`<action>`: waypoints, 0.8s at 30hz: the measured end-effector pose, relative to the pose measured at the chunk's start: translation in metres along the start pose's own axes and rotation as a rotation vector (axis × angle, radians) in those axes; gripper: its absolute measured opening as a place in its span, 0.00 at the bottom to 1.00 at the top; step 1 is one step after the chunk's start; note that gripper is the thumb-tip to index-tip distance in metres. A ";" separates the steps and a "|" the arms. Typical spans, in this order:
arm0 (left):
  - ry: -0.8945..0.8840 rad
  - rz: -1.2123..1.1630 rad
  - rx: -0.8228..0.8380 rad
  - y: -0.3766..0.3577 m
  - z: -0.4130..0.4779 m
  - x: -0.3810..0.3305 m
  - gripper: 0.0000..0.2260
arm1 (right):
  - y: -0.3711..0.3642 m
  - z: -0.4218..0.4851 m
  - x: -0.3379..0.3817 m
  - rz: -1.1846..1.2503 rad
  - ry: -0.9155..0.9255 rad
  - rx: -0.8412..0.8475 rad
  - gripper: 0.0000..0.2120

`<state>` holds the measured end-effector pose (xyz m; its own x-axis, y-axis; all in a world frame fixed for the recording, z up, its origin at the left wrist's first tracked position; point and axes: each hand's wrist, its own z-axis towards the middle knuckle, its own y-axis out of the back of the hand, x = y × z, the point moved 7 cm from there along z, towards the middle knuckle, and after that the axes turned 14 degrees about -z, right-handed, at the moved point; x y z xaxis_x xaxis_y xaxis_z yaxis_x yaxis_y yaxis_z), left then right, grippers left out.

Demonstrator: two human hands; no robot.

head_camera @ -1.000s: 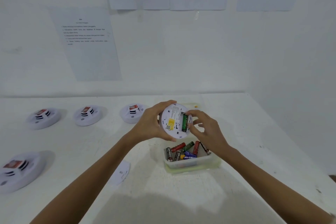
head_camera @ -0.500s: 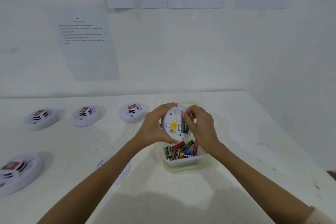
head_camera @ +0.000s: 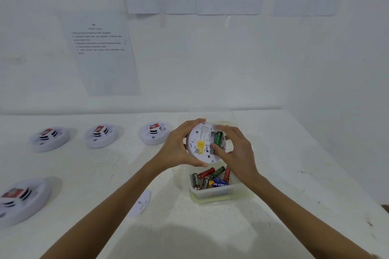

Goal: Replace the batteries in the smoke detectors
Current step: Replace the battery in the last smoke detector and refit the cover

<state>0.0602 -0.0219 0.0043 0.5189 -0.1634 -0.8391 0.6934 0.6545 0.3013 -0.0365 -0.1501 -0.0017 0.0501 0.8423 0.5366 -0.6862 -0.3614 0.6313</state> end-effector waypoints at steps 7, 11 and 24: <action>-0.015 0.003 0.064 -0.002 -0.003 -0.001 0.42 | -0.002 -0.005 -0.002 0.098 0.020 -0.011 0.13; -0.023 0.034 0.121 -0.006 -0.004 0.001 0.42 | -0.003 -0.008 -0.005 0.011 0.105 0.054 0.17; 0.053 0.013 0.145 0.009 0.004 -0.001 0.44 | 0.010 -0.009 -0.022 0.004 0.053 0.059 0.07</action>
<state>0.0676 -0.0192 0.0095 0.5038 -0.1134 -0.8563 0.7534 0.5425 0.3714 -0.0514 -0.1684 -0.0118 0.0078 0.8601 0.5101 -0.6426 -0.3865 0.6616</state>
